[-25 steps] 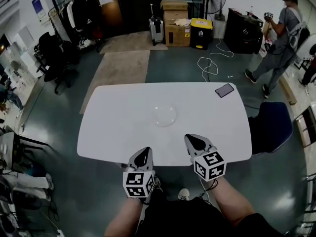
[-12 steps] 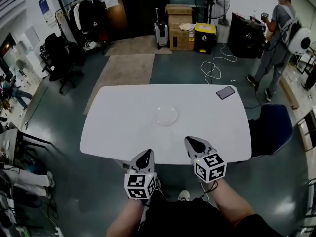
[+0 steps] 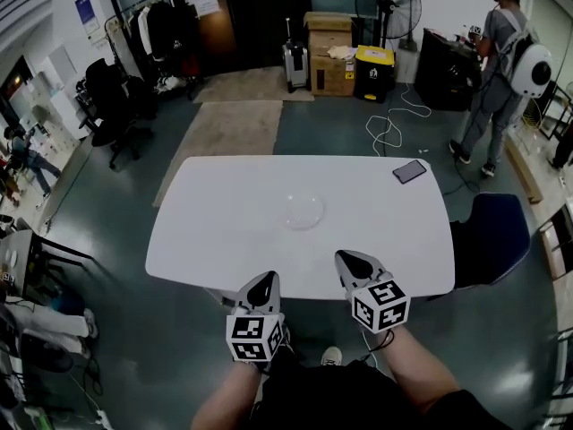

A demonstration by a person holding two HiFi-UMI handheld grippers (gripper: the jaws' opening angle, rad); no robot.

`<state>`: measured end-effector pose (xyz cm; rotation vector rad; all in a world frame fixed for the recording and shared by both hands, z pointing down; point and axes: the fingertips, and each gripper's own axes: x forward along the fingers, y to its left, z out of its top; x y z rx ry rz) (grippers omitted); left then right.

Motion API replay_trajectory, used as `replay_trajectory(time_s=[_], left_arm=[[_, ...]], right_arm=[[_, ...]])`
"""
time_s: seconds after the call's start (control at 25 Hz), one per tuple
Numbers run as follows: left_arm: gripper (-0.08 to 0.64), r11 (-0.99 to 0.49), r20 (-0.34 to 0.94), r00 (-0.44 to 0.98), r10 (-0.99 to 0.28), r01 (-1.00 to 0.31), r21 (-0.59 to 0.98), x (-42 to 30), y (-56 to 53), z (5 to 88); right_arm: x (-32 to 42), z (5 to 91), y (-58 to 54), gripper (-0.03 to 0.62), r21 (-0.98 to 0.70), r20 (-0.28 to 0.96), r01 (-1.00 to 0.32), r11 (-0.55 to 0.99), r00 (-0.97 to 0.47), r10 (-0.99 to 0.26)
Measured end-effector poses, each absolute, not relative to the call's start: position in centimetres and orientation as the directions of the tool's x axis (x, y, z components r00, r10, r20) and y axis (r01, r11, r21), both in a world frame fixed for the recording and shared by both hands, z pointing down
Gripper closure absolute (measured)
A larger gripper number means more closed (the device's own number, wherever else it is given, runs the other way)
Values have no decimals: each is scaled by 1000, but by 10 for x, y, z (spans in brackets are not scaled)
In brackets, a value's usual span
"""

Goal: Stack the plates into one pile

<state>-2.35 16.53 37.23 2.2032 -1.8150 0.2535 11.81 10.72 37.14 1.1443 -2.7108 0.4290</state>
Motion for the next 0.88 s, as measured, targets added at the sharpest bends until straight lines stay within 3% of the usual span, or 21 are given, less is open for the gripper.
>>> replay_trajectory(time_s=[0.88], left_arm=[[543, -175, 324, 198, -925, -980, 97, -23, 151, 372]], right_arm=[[118, 374, 95, 575, -211, 276, -715, 667, -698, -661]])
